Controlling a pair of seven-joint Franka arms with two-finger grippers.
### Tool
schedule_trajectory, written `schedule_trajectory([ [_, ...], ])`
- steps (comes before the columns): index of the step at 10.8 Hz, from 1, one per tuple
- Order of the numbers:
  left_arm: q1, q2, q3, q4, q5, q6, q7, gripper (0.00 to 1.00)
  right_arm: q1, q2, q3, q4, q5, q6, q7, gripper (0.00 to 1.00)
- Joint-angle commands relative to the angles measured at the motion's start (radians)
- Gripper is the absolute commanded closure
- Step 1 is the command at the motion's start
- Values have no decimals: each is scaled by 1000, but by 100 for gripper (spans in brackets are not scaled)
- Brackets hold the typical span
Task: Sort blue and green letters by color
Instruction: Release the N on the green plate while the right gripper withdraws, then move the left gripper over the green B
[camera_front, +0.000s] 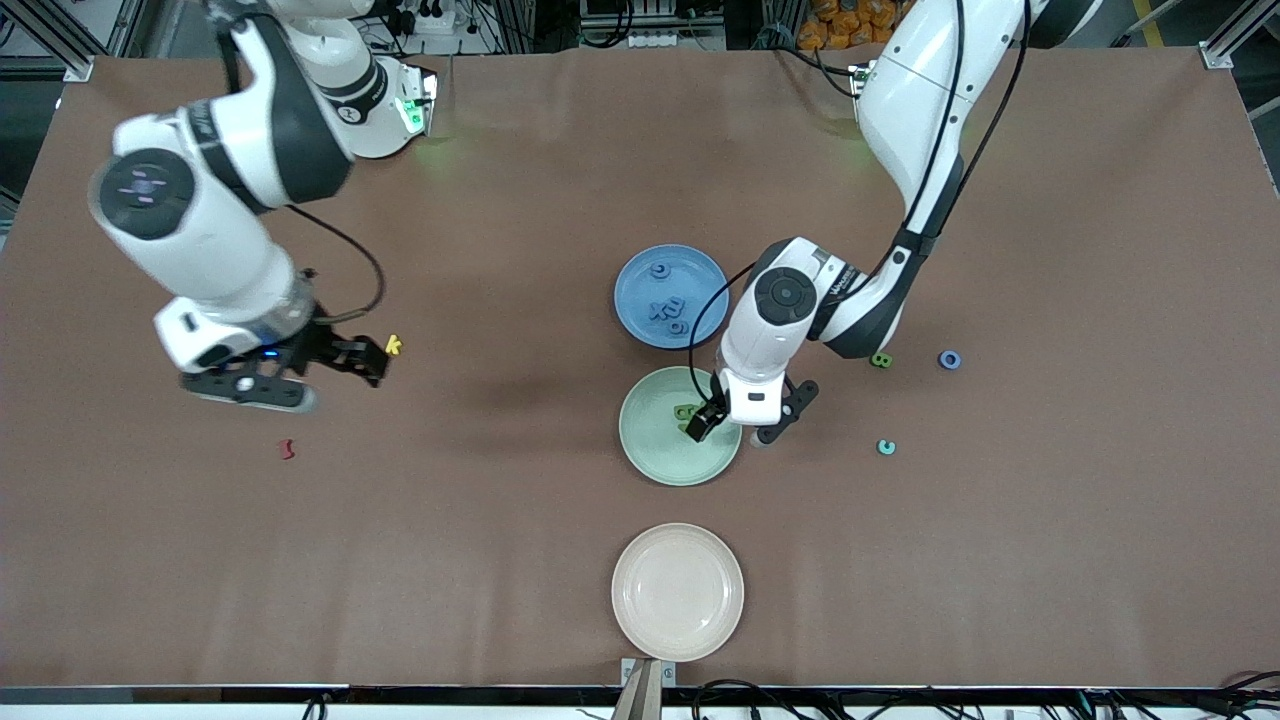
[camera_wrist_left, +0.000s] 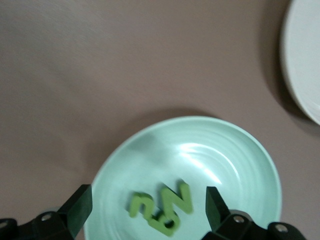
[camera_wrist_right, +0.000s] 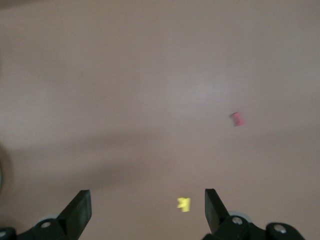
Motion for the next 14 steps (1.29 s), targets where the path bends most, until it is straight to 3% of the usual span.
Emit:
schedule_trajectory([
  [1, 70, -20, -2, 4, 27, -125, -1, 0, -53, -103, -94, -20, 15, -38, -188, 0],
  [2, 93, -41, -2, -27, 31, -150, 7, 0, -38, -114, -140, 9, 20, -74, -244, 0],
  [4, 128, -115, -4, -132, 73, -149, 31, 0, -54, -108, -161, 168, 67, -246, -299, 0],
  [7, 184, -213, -5, -285, 74, -138, 27, 0, -41, -129, -227, 239, 92, -337, -401, 0],
  [11, 276, -360, -5, -585, 72, 128, 8, 0, -25, -164, -313, 264, 211, -369, -548, 0],
  [14, 280, -324, 4, -597, 72, 149, -39, 0, -7, -163, -313, 212, 208, -366, -552, 0],
])
